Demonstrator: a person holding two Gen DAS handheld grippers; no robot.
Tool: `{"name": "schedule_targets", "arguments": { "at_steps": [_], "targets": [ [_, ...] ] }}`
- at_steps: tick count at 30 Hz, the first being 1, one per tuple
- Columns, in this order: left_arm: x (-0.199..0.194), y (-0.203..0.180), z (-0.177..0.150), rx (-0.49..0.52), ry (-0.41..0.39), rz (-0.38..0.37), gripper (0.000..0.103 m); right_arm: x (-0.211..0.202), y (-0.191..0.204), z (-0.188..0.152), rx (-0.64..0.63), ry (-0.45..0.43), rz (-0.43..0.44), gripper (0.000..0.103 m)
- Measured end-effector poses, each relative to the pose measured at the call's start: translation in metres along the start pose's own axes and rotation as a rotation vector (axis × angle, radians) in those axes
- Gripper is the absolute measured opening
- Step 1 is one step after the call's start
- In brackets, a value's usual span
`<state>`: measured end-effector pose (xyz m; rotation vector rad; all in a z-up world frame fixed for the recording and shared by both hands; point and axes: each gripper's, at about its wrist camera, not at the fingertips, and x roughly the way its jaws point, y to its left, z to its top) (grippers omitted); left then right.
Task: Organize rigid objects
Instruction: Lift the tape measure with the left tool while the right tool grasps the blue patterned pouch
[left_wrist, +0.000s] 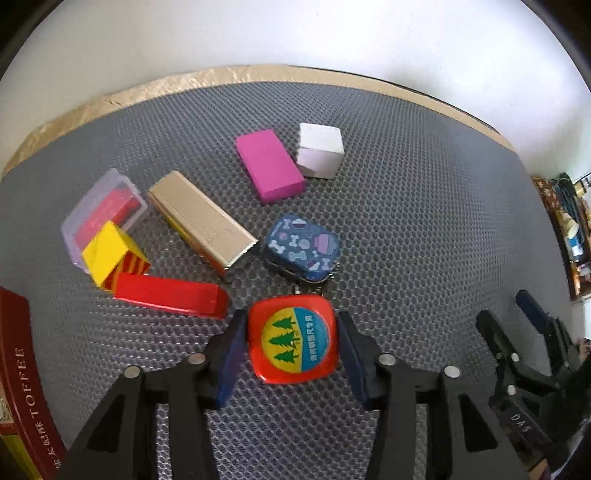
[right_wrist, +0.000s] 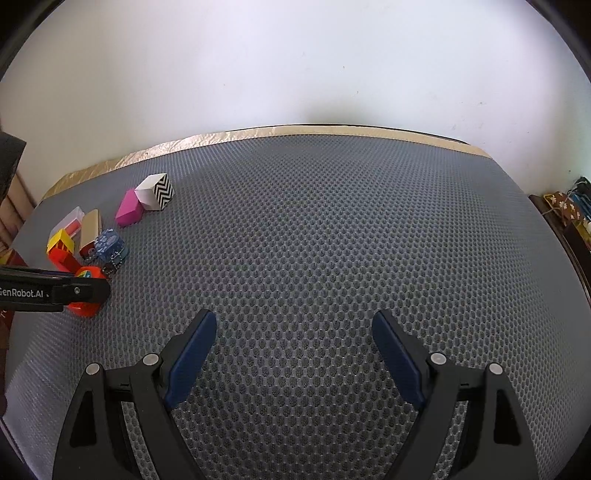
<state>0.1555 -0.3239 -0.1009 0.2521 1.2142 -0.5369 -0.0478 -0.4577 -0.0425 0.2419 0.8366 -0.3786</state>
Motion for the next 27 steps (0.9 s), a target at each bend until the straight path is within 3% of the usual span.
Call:
{"name": "schedule_targets", "arguments": {
  "at_steps": [8, 10, 12, 14, 19, 22, 27],
  "targets": [
    [-0.025, 0.031, -0.043, -0.105, -0.034, -0.099, 0.048, -0.001, 0.000, 0.001, -0.006, -0.003, 0.021, 0.083],
    [-0.033, 0.047, -0.058, -0.155, -0.025, -0.130, 0.048, -0.003, 0.007, 0.003, -0.048, 0.004, 0.099, 0.075],
    [-0.042, 0.061, -0.071, -0.182, -0.026, -0.138, 0.048, -0.003, 0.023, 0.010, -0.135, 0.020, 0.176, 0.055],
    [-0.051, 0.075, -0.081, -0.198, -0.027, -0.140, 0.048, -0.001, 0.046, 0.019, -0.240, 0.025, 0.231, 0.047],
    [-0.075, 0.090, -0.102, -0.230, -0.046, -0.149, 0.048, 0.022, 0.094, 0.045, -0.402, 0.092, 0.404, 0.045],
    [-0.088, 0.102, -0.112, -0.237, -0.057, -0.150, 0.048, 0.032, 0.115, 0.052, -0.477, 0.098, 0.376, 0.043],
    [-0.105, 0.115, -0.122, -0.257, -0.081, -0.152, 0.048, 0.046, 0.132, 0.062, -0.512, 0.116, 0.400, 0.043]
  ]
}}
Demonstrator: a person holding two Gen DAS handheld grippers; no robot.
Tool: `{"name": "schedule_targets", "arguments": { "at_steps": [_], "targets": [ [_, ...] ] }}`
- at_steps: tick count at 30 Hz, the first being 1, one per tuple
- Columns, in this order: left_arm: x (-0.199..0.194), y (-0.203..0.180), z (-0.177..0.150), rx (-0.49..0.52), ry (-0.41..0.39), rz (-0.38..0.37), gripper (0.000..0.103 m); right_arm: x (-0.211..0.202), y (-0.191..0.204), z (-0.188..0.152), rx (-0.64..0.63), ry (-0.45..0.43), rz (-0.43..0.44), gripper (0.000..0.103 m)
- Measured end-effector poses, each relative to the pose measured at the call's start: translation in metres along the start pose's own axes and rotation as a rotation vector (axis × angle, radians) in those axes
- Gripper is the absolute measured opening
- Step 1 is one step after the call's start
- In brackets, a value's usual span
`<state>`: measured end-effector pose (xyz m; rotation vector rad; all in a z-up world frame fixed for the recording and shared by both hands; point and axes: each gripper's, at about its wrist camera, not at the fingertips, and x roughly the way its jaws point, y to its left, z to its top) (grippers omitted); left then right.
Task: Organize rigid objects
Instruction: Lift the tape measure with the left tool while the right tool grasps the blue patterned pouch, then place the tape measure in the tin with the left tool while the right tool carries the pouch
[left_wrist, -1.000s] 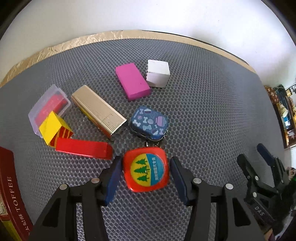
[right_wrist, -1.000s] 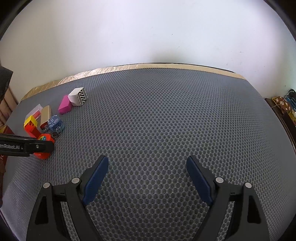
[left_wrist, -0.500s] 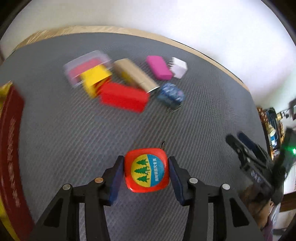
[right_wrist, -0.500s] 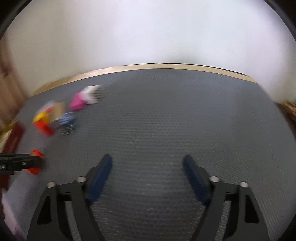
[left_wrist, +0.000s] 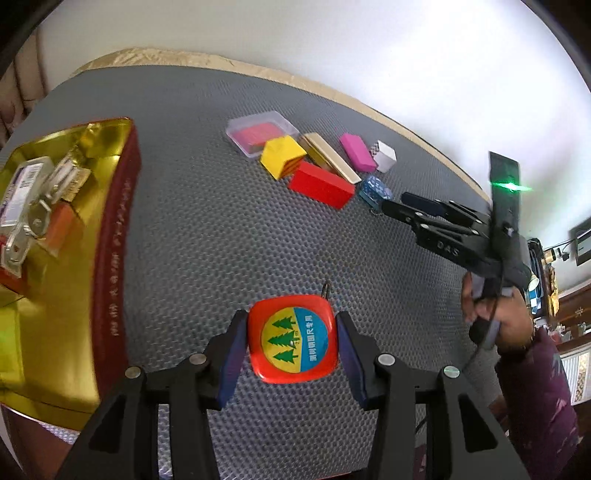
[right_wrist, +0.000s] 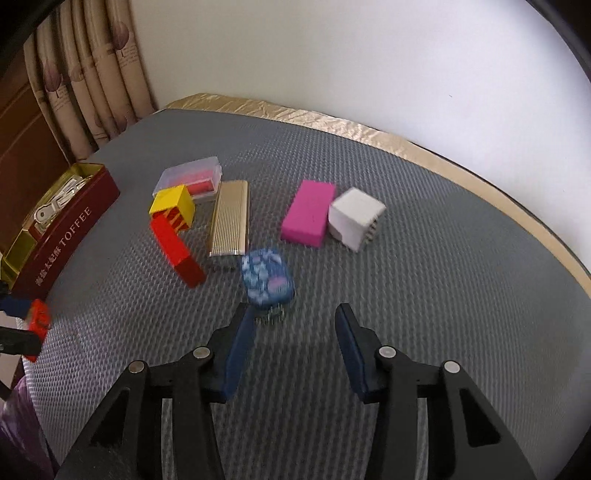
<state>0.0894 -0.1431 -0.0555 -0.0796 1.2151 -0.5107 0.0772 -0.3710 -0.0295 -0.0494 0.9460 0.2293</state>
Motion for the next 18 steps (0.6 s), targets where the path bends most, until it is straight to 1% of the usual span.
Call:
{"name": "schedule_targets", "arguments": {
  "at_steps": [3, 8, 9, 11, 14, 18],
  "targets": [
    [-0.010, 0.004, -0.003, -0.003, -0.013, -0.006, 0.048, 0.006, 0.003, 0.008, -0.009, 0.011, 0.033, 0.043],
    [-0.018, 0.010, -0.005, -0.006, -0.012, -0.004, 0.048, 0.018, 0.009, 0.014, -0.036, 0.040, 0.045, 0.043],
    [-0.016, 0.009, -0.004, -0.008, -0.011, -0.003, 0.048, 0.021, 0.010, 0.015, -0.041, 0.047, 0.040, 0.039],
    [-0.015, 0.009, -0.004, -0.009, -0.013, 0.004, 0.048, 0.024, 0.011, 0.016, -0.046, 0.035, 0.029, 0.029],
    [-0.022, 0.011, -0.006, -0.012, -0.023, 0.001, 0.048, 0.024, 0.014, 0.014, -0.038, 0.029, 0.010, 0.029],
    [-0.046, 0.020, -0.007, -0.014, -0.060, 0.020, 0.048, 0.012, 0.012, 0.000, 0.013, 0.013, 0.002, 0.028]
  ]
}}
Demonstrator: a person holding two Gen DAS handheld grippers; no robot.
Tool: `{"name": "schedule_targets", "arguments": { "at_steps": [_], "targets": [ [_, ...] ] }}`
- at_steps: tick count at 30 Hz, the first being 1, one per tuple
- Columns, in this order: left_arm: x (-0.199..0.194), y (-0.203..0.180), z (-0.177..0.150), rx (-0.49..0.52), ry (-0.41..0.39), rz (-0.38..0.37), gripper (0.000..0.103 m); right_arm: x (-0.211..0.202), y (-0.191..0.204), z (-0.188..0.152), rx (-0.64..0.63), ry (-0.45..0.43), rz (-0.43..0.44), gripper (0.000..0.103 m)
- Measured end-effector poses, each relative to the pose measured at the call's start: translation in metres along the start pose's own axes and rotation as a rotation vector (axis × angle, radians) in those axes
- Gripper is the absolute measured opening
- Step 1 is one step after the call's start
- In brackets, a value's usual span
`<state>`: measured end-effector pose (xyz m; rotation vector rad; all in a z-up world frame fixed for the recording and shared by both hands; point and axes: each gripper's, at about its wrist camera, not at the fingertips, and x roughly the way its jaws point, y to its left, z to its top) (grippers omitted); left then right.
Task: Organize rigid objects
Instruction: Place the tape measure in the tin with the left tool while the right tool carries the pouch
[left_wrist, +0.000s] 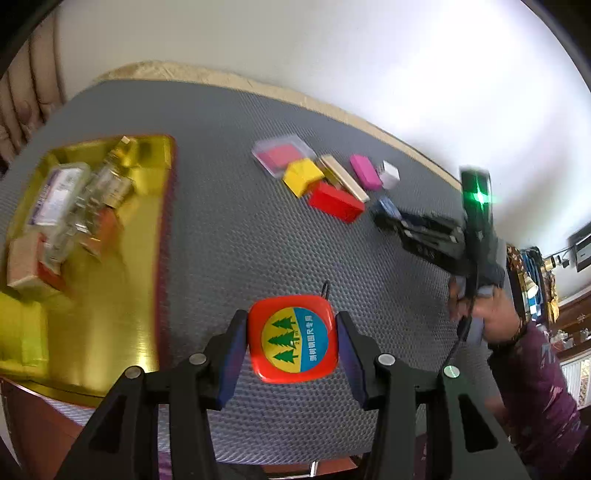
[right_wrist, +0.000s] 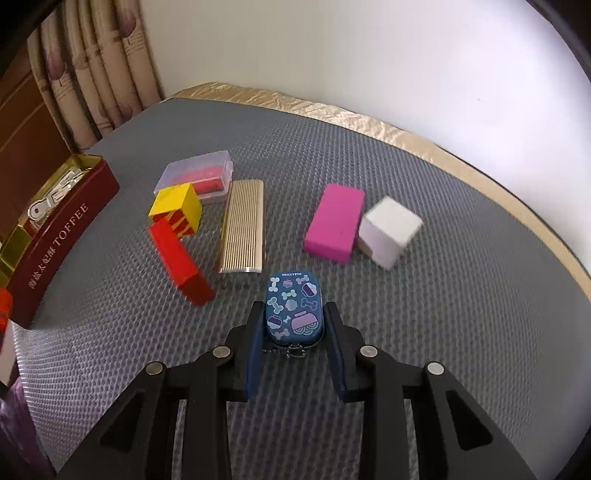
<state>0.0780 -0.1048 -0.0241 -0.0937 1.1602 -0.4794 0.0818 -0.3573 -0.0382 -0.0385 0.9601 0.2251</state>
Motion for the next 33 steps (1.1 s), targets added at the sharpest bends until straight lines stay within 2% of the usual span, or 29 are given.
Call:
{"name": "schedule_targets", "arguments": {
  "at_steps": [3, 8, 10, 13, 15, 23, 29, 33],
  "targets": [
    [-0.027, 0.017, 0.006, -0.013, -0.053, 0.043, 0.048, -0.018, -0.003, -0.018, 0.066, -0.031, 0.008, 0.028],
    [-0.052, 0.053, 0.027, -0.019, -0.119, 0.169, 0.048, -0.045, -0.003, -0.044, 0.179, -0.072, 0.047, 0.028],
    [-0.051, 0.064, 0.037, -0.007, -0.125, 0.226, 0.048, -0.053, -0.003, -0.052, 0.218, -0.085, 0.077, 0.028],
    [-0.039, 0.082, 0.058, -0.001, -0.122, 0.245, 0.048, -0.065, 0.000, -0.060, 0.250, -0.102, 0.095, 0.028],
    [-0.019, 0.093, 0.073, 0.015, -0.113, 0.293, 0.048, -0.072, 0.002, -0.063, 0.274, -0.114, 0.104, 0.028],
    [0.039, 0.118, 0.113, -0.010, -0.039, 0.288, 0.048, -0.094, 0.010, -0.070, 0.322, -0.143, 0.125, 0.028],
    [0.048, 0.116, 0.123, -0.001, -0.041, 0.309, 0.048, -0.095, 0.018, -0.064, 0.327, -0.140, 0.143, 0.028],
    [0.035, 0.114, 0.121, -0.004, -0.072, 0.303, 0.049, -0.098, 0.035, -0.053, 0.292, -0.143, 0.165, 0.028]
  ]
}}
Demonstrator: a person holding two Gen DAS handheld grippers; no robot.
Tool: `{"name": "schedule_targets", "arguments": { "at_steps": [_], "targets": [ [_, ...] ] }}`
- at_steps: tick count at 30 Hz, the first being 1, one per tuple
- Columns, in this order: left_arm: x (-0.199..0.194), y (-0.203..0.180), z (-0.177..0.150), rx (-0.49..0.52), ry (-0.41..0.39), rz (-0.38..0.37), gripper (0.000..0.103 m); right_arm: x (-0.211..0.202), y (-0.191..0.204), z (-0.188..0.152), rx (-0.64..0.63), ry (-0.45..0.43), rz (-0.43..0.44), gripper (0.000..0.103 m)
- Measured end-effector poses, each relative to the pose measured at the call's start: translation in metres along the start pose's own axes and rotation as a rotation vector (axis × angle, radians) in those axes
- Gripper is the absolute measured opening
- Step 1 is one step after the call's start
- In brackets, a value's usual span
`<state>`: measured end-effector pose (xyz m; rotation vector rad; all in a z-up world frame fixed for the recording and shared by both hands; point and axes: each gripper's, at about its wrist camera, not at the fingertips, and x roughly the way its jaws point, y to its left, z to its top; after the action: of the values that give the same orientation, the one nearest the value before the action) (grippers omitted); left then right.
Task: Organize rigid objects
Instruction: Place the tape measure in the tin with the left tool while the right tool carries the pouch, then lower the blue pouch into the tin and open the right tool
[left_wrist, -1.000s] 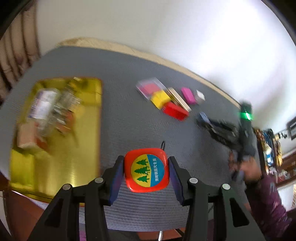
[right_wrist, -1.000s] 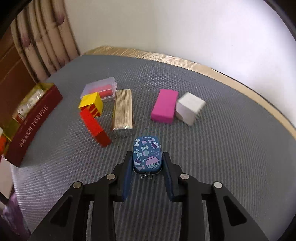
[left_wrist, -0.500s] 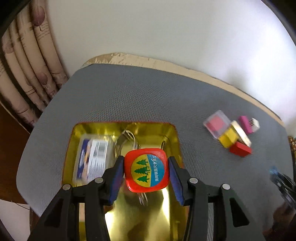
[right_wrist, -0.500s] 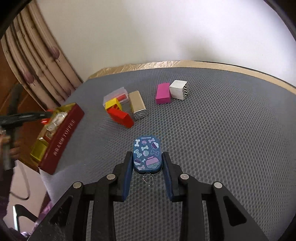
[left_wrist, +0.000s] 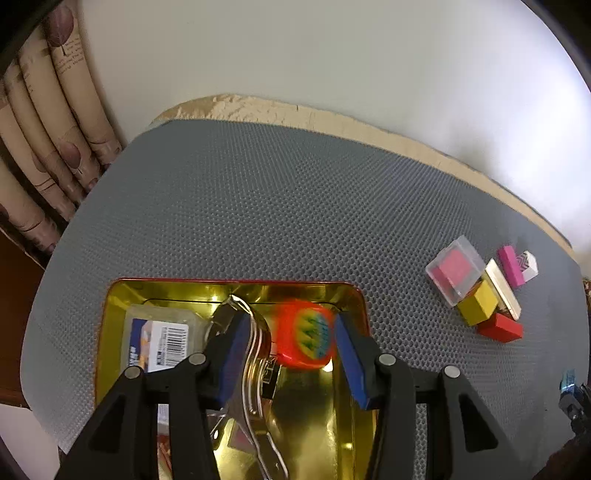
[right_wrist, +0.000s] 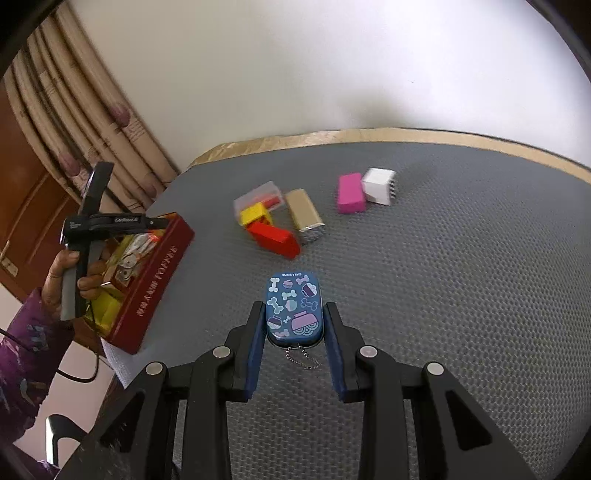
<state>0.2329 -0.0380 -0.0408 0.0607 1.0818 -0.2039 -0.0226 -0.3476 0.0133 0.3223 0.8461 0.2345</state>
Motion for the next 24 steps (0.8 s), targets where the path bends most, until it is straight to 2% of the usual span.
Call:
{"name": "schedule_targets", "arguments": {
  "at_steps": [3, 6, 9, 10, 13, 17, 20, 24],
  "targets": [
    [-0.025, 0.008, -0.008, -0.059, -0.042, -0.016, 0.049, 0.002, 0.024, 0.009, -0.029, -0.007, 0.042, 0.028],
    [-0.070, 0.028, -0.038, -0.198, -0.155, -0.064, 0.049, 0.009, 0.060, 0.023, -0.075, -0.004, 0.119, 0.028],
    [-0.099, 0.040, -0.074, -0.253, -0.204, -0.023, 0.050, 0.026, 0.106, 0.038, -0.132, 0.015, 0.205, 0.028],
    [-0.109, 0.044, -0.093, -0.256, -0.216, 0.021, 0.050, 0.037, 0.125, 0.044, -0.157, 0.030, 0.232, 0.028],
    [-0.122, 0.051, -0.129, -0.246, -0.232, 0.082, 0.051, 0.064, 0.170, 0.052, -0.204, 0.067, 0.263, 0.028],
    [-0.124, 0.058, -0.169, -0.207, -0.221, 0.132, 0.052, 0.102, 0.213, 0.056, -0.241, 0.116, 0.255, 0.028],
    [-0.120, 0.065, -0.176, -0.216, -0.208, 0.105, 0.052, 0.125, 0.231, 0.055, -0.255, 0.139, 0.220, 0.028],
    [-0.115, 0.075, -0.175, -0.238, -0.202, 0.061, 0.052, 0.147, 0.234, 0.062, -0.241, 0.154, 0.191, 0.028]
  ]
}}
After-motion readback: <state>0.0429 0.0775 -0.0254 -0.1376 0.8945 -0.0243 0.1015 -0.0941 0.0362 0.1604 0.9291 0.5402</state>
